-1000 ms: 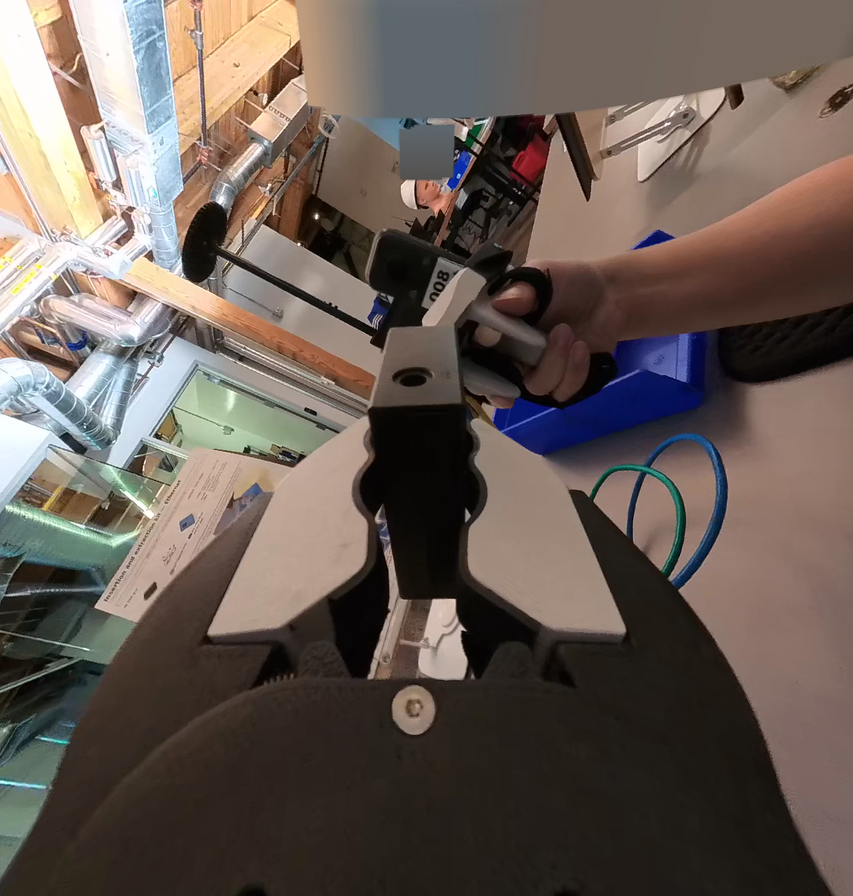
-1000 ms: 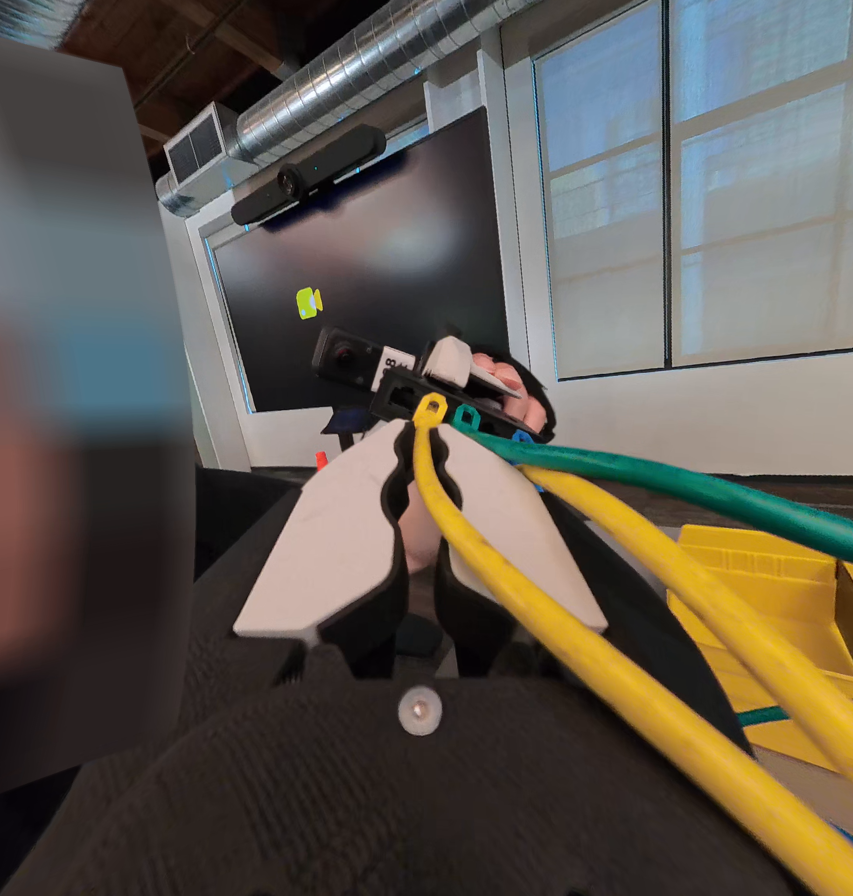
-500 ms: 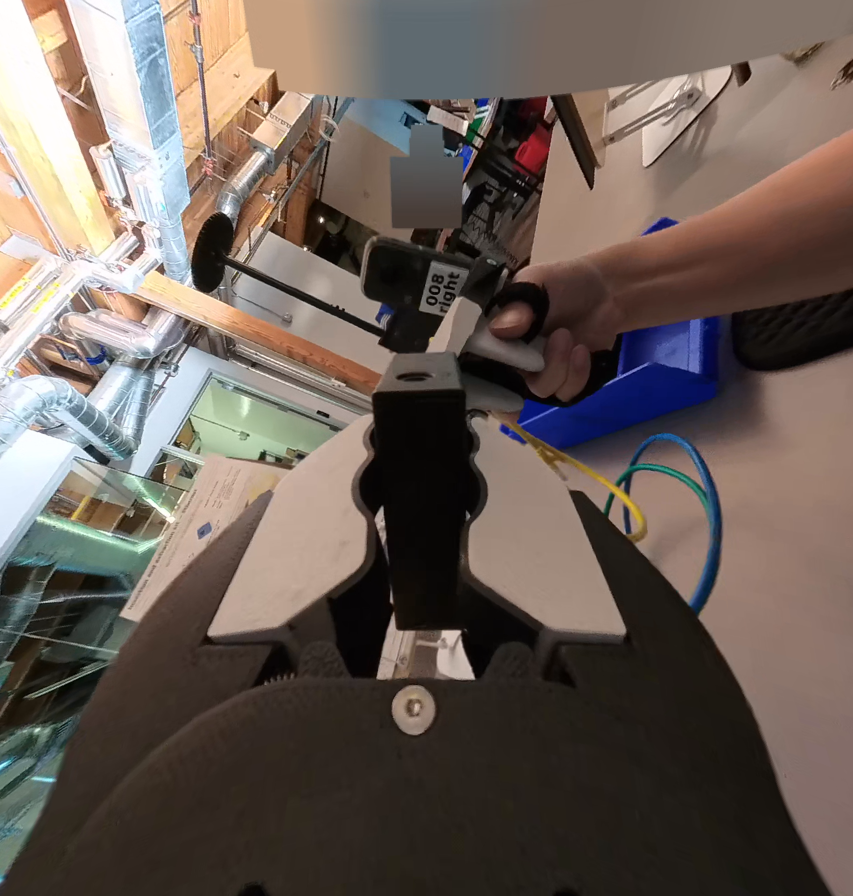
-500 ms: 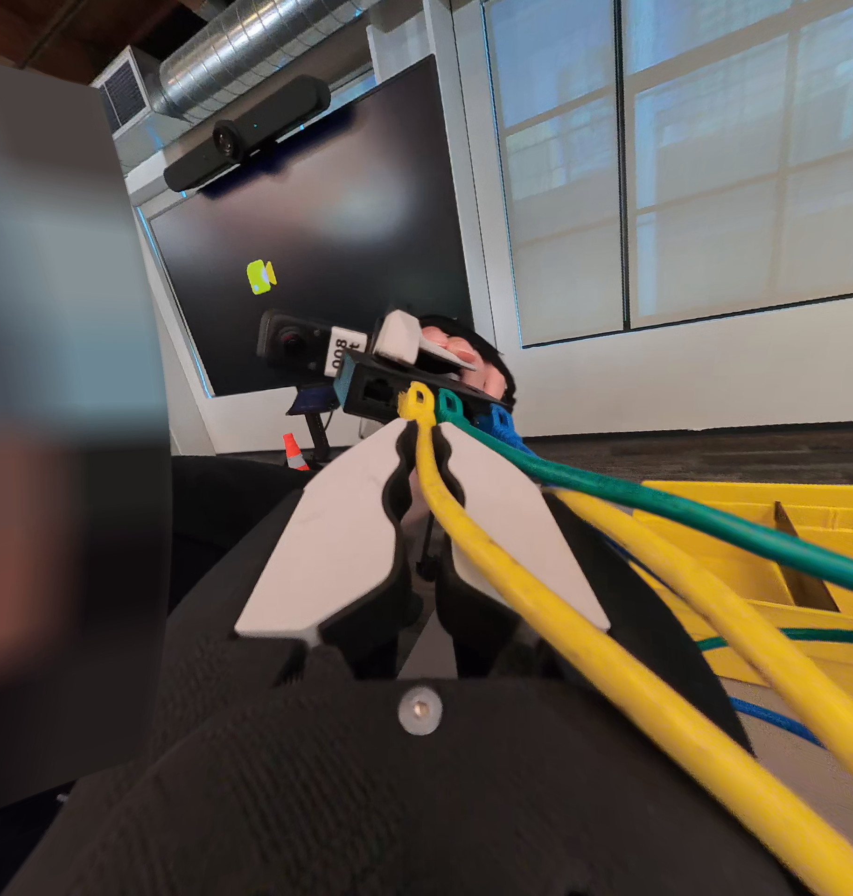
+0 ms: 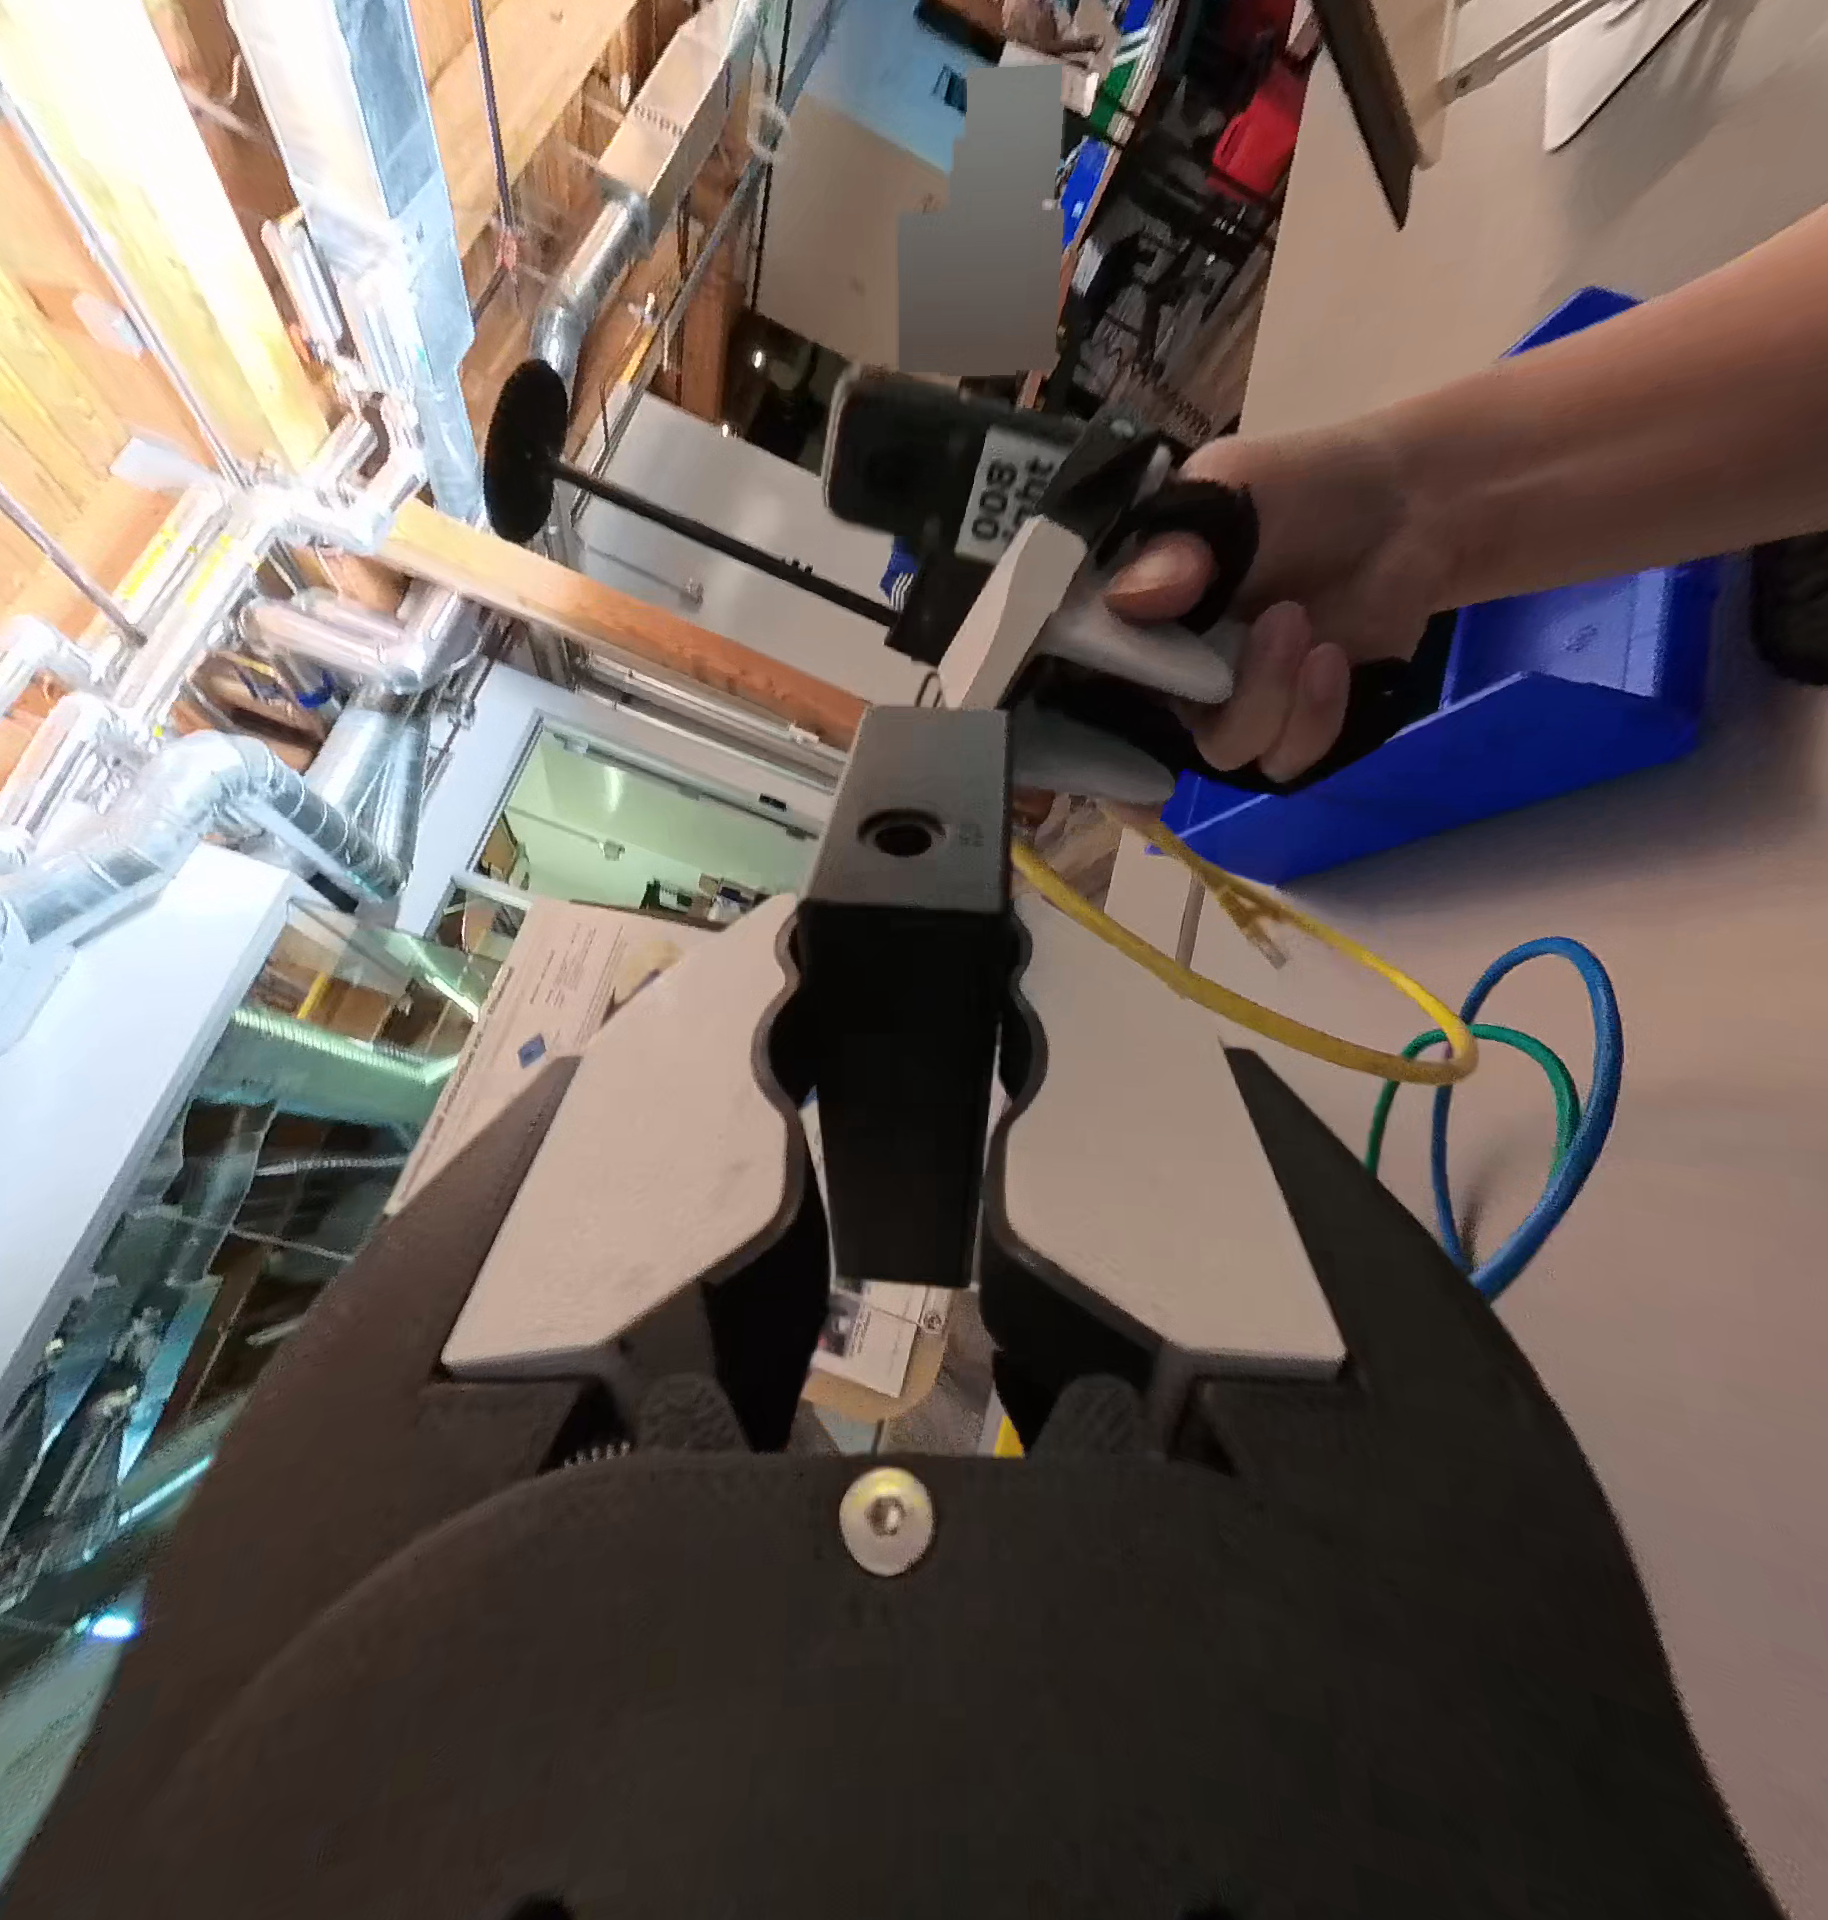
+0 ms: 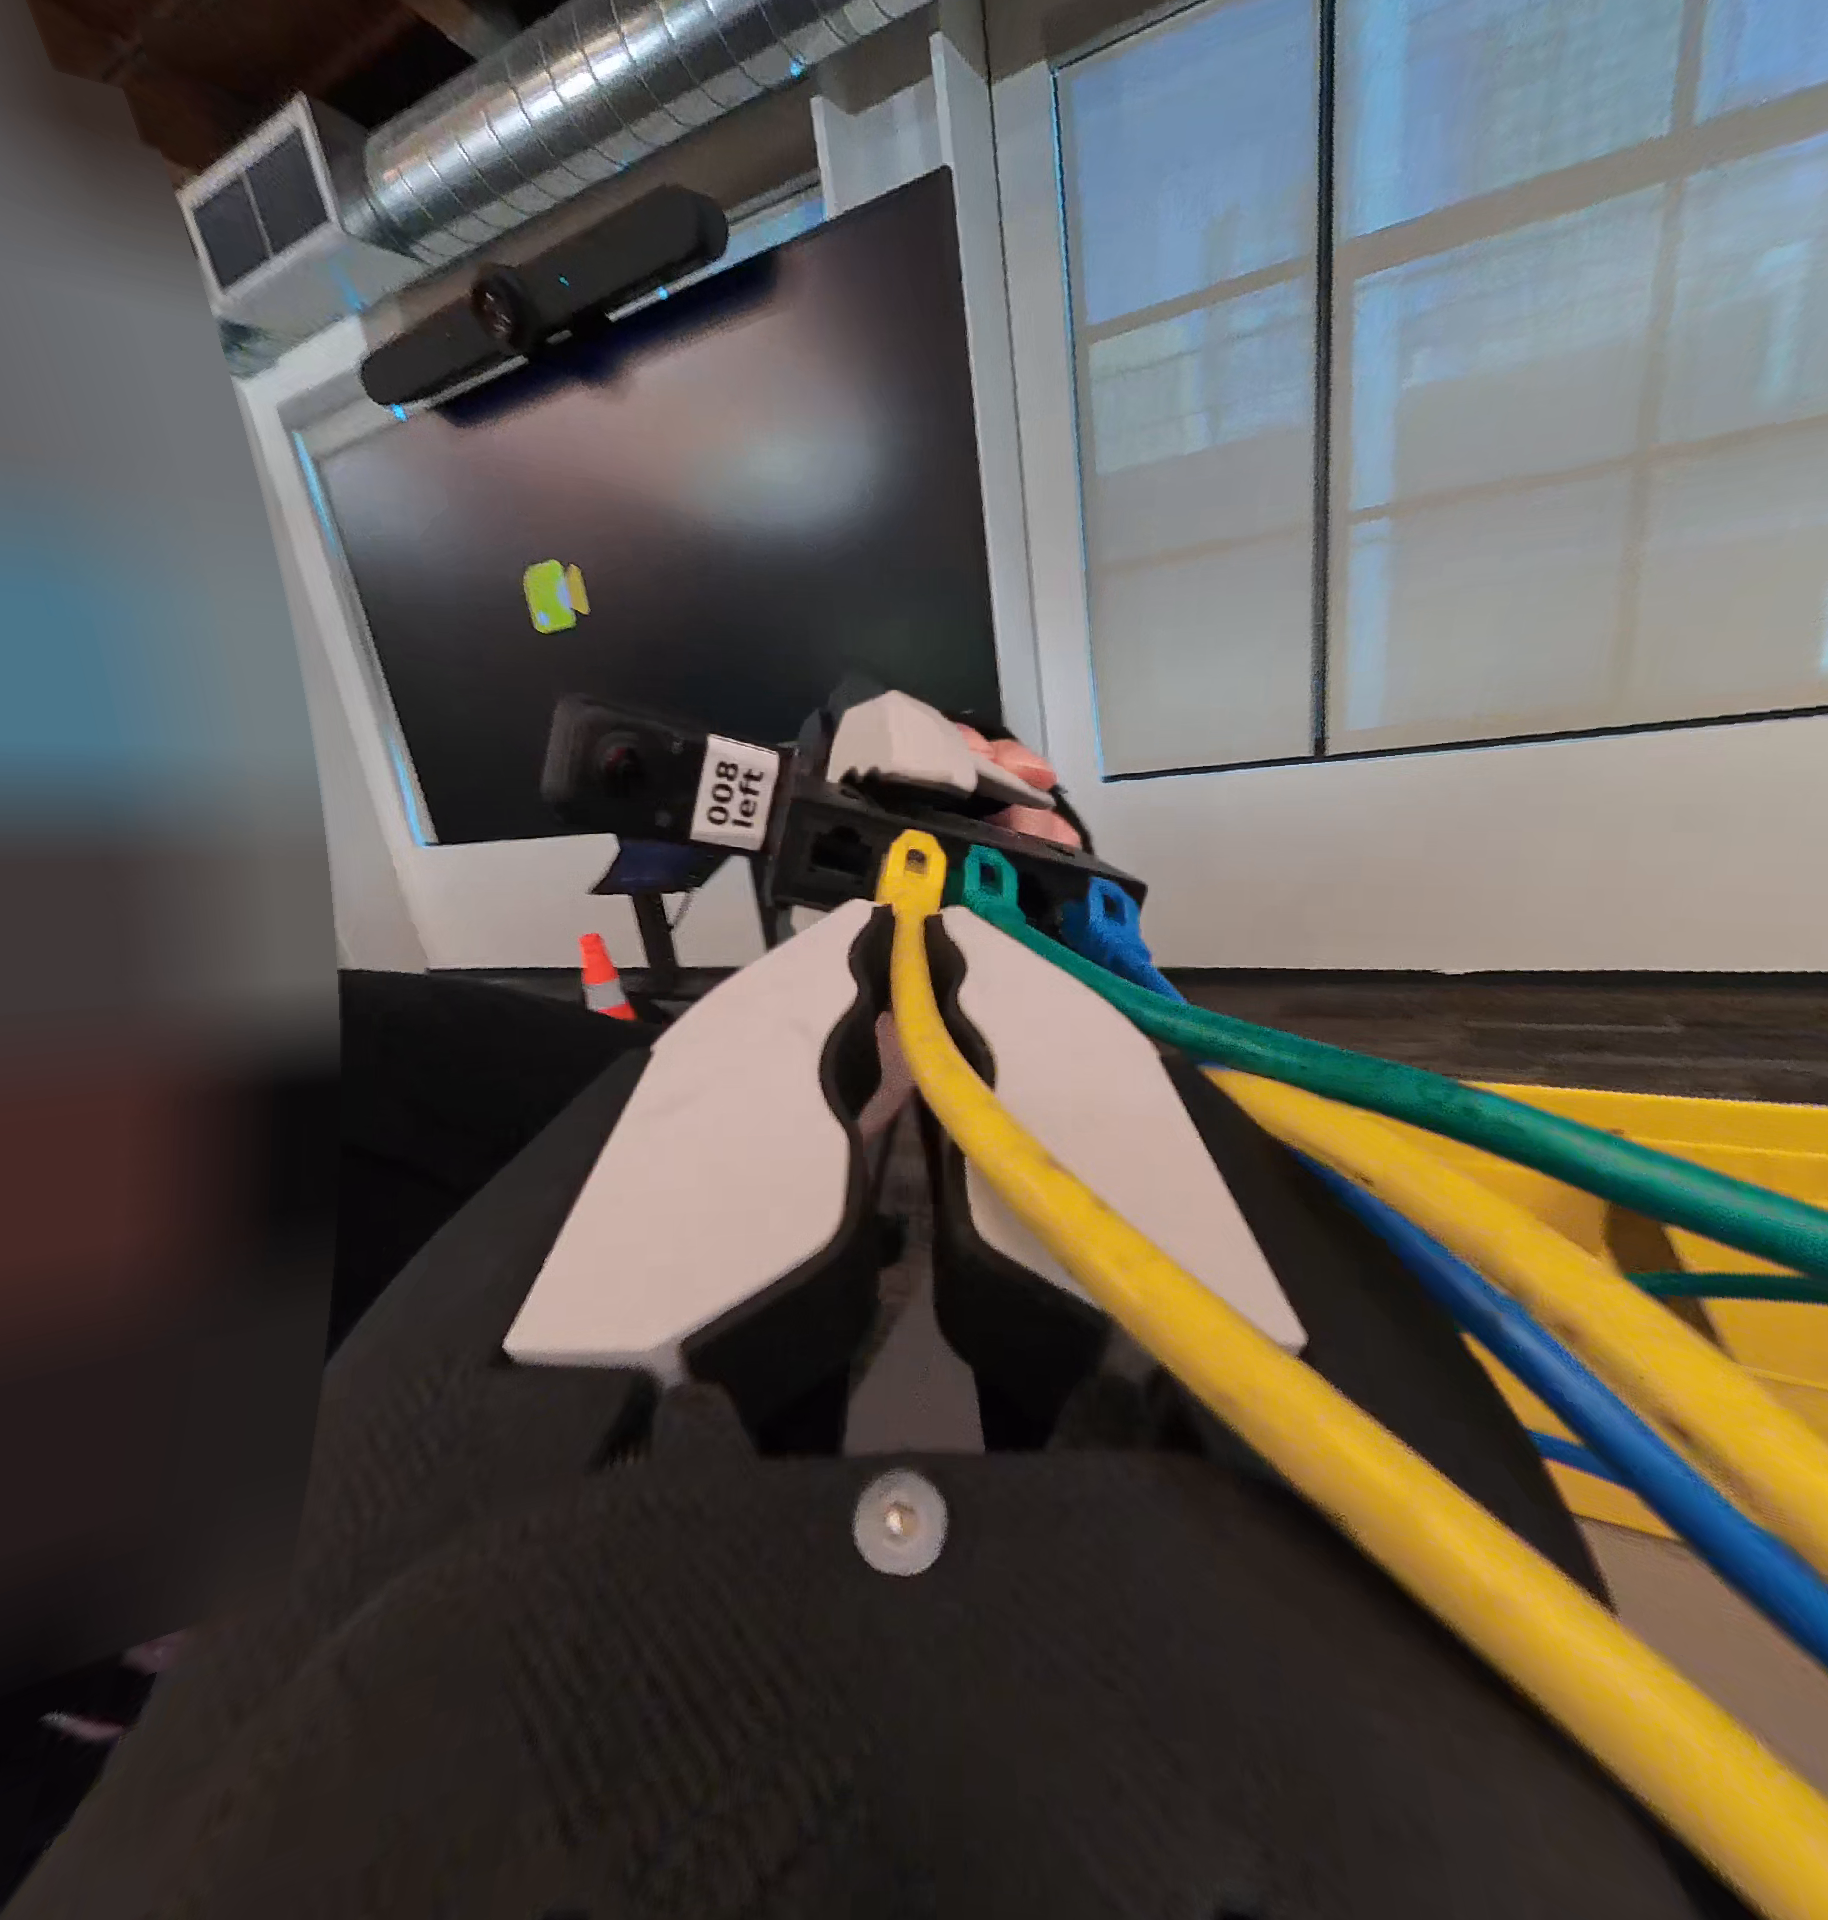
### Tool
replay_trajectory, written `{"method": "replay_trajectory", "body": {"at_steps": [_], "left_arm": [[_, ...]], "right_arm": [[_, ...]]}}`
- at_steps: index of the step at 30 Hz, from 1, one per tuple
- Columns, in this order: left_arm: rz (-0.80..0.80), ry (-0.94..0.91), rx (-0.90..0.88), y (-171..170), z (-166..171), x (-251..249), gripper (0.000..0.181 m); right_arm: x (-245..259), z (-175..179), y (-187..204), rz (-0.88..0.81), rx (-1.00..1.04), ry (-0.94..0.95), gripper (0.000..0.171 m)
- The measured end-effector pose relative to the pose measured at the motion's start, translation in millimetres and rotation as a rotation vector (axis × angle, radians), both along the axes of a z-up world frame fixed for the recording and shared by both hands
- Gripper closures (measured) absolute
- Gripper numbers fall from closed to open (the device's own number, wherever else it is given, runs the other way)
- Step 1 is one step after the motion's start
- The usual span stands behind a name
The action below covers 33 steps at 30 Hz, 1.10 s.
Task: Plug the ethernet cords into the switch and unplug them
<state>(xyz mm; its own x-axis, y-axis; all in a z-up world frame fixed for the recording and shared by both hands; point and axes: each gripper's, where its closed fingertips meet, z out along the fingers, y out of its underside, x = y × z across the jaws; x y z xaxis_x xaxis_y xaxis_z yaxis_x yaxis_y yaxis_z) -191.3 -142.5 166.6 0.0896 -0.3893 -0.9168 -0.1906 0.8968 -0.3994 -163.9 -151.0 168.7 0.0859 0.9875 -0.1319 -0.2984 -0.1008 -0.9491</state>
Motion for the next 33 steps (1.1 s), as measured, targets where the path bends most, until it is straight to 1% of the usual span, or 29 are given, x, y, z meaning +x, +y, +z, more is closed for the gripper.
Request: {"method": "replay_trajectory", "body": {"at_steps": [5,10,13,15,18,33], "left_arm": [[0.059,-0.012,0.03,8,-2,2,0.15],[0.069,0.03,0.097,9,-8,5,0.152],[0.121,0.073,0.142,20,-14,6,0.152],[0.099,0.056,0.134,16,-14,5,0.153],[0.144,0.053,0.146,22,-15,4,0.153],[0.156,0.057,0.122,26,-22,9,0.153]], "right_arm": [[2,0,1,-0.079,0.074,-0.05,0.164],[3,0,-4,-0.076,0.098,-0.081,0.164],[1,-4,-5,-0.091,0.098,-0.128,0.164],[0,-4,-6,-0.073,0.083,-0.122,0.164],[0,-6,0,-0.11,0.082,-0.129,0.164],[1,-9,6,-0.145,0.068,-0.145,0.163]]}}
